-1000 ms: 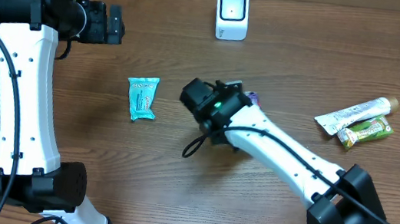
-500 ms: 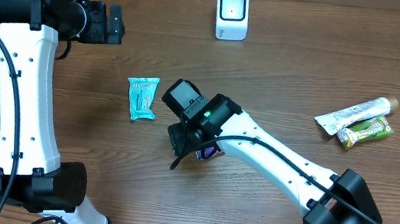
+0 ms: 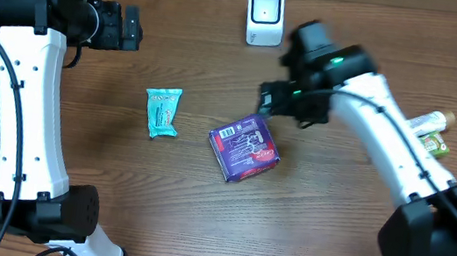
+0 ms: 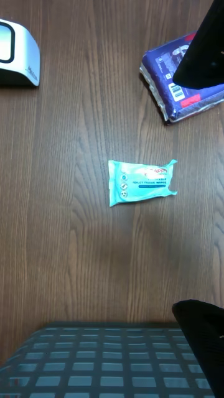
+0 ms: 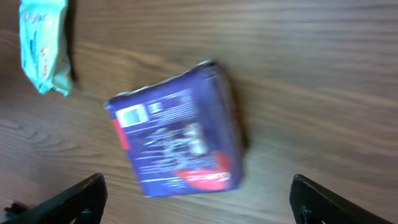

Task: Scan the item barcode
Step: 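Regrasp the red-purple pouch at its top edge and lift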

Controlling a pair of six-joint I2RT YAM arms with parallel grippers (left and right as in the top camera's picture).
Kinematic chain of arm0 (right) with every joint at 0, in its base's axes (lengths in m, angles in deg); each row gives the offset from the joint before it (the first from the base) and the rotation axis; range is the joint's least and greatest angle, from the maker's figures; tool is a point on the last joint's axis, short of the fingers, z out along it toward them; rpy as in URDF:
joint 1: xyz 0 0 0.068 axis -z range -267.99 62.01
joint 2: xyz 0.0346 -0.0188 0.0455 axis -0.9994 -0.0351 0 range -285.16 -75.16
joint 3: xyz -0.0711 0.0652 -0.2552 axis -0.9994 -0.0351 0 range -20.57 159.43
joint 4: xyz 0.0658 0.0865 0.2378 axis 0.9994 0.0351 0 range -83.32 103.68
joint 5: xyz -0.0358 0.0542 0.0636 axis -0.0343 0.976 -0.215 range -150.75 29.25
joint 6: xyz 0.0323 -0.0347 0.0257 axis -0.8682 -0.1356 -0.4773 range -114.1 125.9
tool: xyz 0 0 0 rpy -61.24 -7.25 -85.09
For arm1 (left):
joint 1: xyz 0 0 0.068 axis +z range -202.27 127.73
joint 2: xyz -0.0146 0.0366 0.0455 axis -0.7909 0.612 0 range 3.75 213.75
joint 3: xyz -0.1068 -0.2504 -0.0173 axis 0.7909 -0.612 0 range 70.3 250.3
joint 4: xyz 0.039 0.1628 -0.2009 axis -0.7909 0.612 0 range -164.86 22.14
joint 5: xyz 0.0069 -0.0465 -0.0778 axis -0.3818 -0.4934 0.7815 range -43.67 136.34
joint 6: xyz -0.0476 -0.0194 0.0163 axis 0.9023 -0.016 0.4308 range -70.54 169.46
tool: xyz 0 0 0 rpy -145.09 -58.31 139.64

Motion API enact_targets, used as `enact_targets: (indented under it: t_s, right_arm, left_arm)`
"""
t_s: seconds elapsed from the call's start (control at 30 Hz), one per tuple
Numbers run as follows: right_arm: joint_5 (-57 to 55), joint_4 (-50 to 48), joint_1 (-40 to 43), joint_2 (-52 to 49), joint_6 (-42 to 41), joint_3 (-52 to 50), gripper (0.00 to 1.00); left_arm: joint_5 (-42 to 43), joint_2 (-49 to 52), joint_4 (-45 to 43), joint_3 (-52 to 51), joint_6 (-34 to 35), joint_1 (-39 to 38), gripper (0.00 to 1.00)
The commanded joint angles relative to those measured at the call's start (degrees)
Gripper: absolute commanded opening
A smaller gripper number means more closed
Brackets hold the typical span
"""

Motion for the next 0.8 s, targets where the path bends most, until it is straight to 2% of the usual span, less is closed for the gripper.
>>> enact_targets:
  t_s: [0.0, 0.17, 0.37, 0.67, 0.77]
  right_arm:
    - [11.7, -1.8, 5.1, 0.7, 12.2, -4.6, 0.94]
    - [22.1, -5.4, 9.2, -2.9, 19.7, -10.8, 0.94]
    - [31.6, -10.8, 9.7, -9.5, 19.9, -13.9, 0.94]
    - [32.7, -12.3, 7.1, -15.6, 17.7, -14.6, 0.94]
    - [33.4, -13.9, 6.3, -15.6, 16.7, -16.3, 0.88]
  left_arm:
    - [0.0, 0.5, -0.1, 0.2, 0.3, -0.3, 1.0]
    - [0.0, 0.5, -0.1, 0.2, 0.3, -0.3, 1.0]
    - [0.0, 0.5, 0.0, 0.2, 0.3, -0.3, 1.0]
    - [0.0, 0.5, -0.1, 0.2, 0.3, -0.3, 0.99]
    - [0.0, 0.5, -0.1, 0.2, 0.3, -0.3, 1.0]
